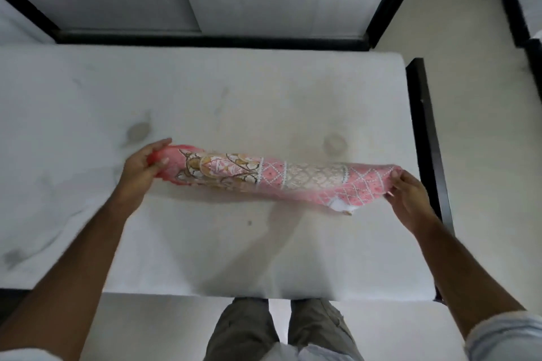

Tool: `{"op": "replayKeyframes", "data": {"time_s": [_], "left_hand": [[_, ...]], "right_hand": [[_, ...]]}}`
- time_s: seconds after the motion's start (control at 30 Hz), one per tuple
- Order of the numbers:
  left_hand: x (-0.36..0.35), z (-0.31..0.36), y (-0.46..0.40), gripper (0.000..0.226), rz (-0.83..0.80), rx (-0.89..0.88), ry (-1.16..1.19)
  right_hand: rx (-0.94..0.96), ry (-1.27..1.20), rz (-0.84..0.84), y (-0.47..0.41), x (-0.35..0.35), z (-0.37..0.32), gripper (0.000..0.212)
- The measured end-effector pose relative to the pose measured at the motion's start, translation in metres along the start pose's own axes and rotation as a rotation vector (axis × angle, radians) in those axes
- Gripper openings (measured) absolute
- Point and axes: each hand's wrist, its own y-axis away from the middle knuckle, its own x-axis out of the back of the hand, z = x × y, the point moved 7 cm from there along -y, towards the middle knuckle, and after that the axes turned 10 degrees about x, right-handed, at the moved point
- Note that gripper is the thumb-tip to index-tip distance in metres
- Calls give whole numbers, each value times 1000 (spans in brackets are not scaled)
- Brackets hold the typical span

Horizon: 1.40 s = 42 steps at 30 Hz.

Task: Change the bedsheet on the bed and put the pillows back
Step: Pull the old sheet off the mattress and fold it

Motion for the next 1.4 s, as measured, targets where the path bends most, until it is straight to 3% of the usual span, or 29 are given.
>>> {"op": "replayKeyframes", "data": {"time_s": [0.1,0.23,0.3,0.37,0.47,0.57,0.67,0.73,0.8,0.87,0.93,0.97,1.1,1.2,1.3,1.4], "left_hand": [[7,14,35,68,-104,50,-270],[14,26,59,49,-117,52,-660],[17,31,56,47,-146,57,-731],[16,47,53,25,-214,87,-769],[14,58,24,29,-278,163,-747],[16,54,-28,18,-114,155,-704],[12,27,-78,64,236,192,-780],[-26,1,-90,68,257,134,-1028],[-83,-30,-95,63,138,-78,-1197],[-138,-72,-87,68,-57,-256,-1282],[-175,-121,-79,76,-220,-271,-1380],[-187,-143,-74,83,-269,-226,-1431],[-203,-196,-64,105,-260,-138,-1495],[-210,-187,-65,82,-203,-154,-1453],[-228,-138,-74,52,-79,-353,-1320],[-270,-108,-75,57,-178,-495,-1140]], "right_hand": [[39,-14,23,36,9,-22,17],[22,-31,-52,54,26,-38,18],[-42,17,-137,57,24,-46,15],[-118,107,-198,45,23,-50,38],[-122,180,-198,5,10,-58,21],[-64,229,-66,-50,-8,-54,13],[11,394,186,-104,-14,-30,20],[62,695,240,-129,-20,0,32],[92,1057,104,-144,-38,50,51],[126,1317,-203,-137,-67,112,66],[184,1517,-425,-113,-88,167,71],[229,1583,-445,-101,-88,188,70],[384,1509,-355,-72,-70,208,66],[457,1314,-253,-77,-51,189,56],[324,1102,163,-96,-18,156,53],[7,871,391,-130,21,157,68]]}}
